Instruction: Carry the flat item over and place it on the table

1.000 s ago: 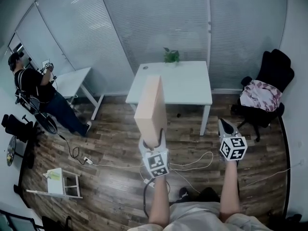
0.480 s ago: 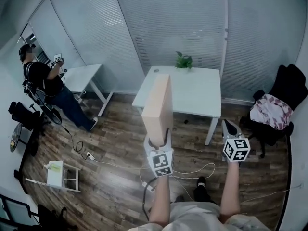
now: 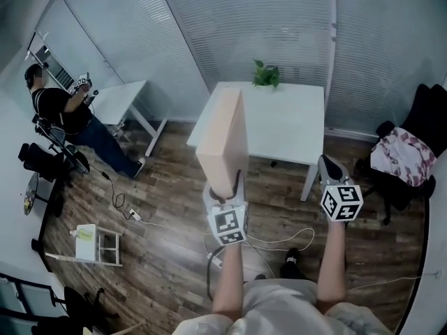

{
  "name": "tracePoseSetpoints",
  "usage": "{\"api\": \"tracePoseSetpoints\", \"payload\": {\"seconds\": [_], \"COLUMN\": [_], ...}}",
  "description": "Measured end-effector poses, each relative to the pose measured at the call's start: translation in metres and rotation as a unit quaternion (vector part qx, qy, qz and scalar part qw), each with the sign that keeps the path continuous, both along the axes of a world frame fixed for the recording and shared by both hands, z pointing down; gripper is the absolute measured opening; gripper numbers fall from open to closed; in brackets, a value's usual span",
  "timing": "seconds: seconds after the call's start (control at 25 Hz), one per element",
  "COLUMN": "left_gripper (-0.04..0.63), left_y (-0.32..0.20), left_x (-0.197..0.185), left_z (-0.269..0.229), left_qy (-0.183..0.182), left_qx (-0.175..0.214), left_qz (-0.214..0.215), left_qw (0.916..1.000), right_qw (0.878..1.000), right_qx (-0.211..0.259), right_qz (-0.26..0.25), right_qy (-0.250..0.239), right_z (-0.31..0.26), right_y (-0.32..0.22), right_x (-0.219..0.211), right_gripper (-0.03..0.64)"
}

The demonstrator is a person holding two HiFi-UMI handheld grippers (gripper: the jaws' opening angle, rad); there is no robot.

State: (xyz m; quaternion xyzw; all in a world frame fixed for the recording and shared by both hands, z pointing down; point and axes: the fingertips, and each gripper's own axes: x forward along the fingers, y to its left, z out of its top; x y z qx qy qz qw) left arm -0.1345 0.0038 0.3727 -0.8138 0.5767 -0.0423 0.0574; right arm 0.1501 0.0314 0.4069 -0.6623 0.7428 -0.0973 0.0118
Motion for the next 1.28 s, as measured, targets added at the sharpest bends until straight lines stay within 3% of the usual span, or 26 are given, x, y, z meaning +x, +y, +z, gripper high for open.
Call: {"api": "tracePoseSetpoints", "payload": {"seconds": [0.2,0.68,0.96,1.28], "left_gripper": [0.272,0.272,0.272,0.272], "left_y": [-0.018,-0.037,-0.018,0.005], "left_x": [0.016,0.033,0.042,0.041], "left_z": [0.011,0.030,0.044,0.062], "left_qy": [-0.008,0.012,0.014,0.007], "left_qx": [-0.002,-0.013,-0.028,-0.010], "left_qz": [-0.008,-0.065,-0.067,-0.066], "left_qw": [0.9999,0.9977,0.9973,0.9978], "right_qw": [1.000,0.998,0.998,0.998], "right_qx": [-0.003,-0.034,-0.041,-0.019], "right_qz": [-0.014,-0.045,-0.046,-0.051], "right_qy": [-0.003,0.008,0.004,0.012], "right_z": [0.006,0.036,0.049,0.048], "right_y": [-0.029,-0.059,-0.046,-0.031], "right_x": [0.024,0.066,0.077,0.069], "right_gripper": [0.002,0.002,0.002,0.002]}}
